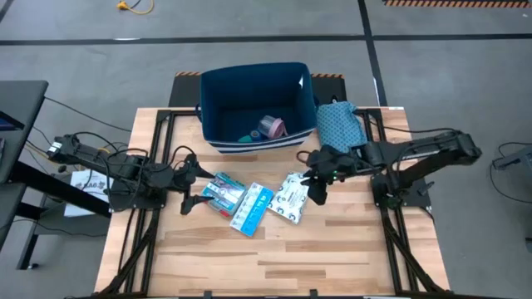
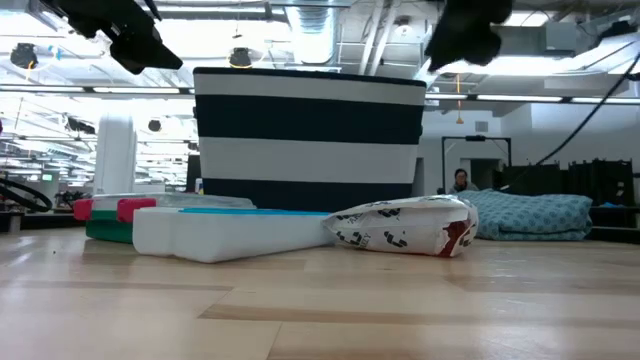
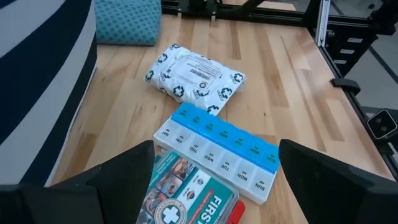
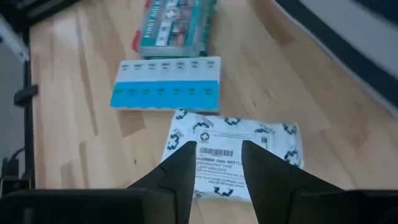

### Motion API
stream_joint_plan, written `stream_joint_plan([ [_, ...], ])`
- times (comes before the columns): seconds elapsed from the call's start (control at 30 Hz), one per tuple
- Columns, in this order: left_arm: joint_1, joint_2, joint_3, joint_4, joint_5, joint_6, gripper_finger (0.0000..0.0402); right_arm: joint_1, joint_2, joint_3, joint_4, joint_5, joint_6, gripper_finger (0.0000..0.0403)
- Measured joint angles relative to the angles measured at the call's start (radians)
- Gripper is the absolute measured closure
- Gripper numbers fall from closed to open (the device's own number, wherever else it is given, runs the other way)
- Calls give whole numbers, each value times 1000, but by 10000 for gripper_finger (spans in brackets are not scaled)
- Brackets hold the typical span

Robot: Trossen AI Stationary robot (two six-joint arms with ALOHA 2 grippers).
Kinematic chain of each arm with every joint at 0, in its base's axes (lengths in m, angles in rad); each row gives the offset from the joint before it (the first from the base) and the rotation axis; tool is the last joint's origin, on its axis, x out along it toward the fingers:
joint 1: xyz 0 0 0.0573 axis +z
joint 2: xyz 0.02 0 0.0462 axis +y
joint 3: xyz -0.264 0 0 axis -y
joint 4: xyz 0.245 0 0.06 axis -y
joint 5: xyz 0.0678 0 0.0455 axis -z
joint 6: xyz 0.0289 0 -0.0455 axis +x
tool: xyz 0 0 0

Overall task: Pack medical supplies into shirt
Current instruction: Put the white mailer bag into the blue patterned shirt

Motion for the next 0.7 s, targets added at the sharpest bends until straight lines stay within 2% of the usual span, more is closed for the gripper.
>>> stream_joint_plan([
  [0.17,0,0,0,30,-4,0,68,-33,3,-157,57,14,108,280],
  [0.33,0,0,0,54,-9,0,68,-71,66,-196,71,47,128,260],
  [0.53,0,0,0,54,-9,0,68,-109,148,-197,86,38,102,202],
  [0.7,0,0,0,54,-4,7,68,-114,206,-197,87,-13,52,151],
])
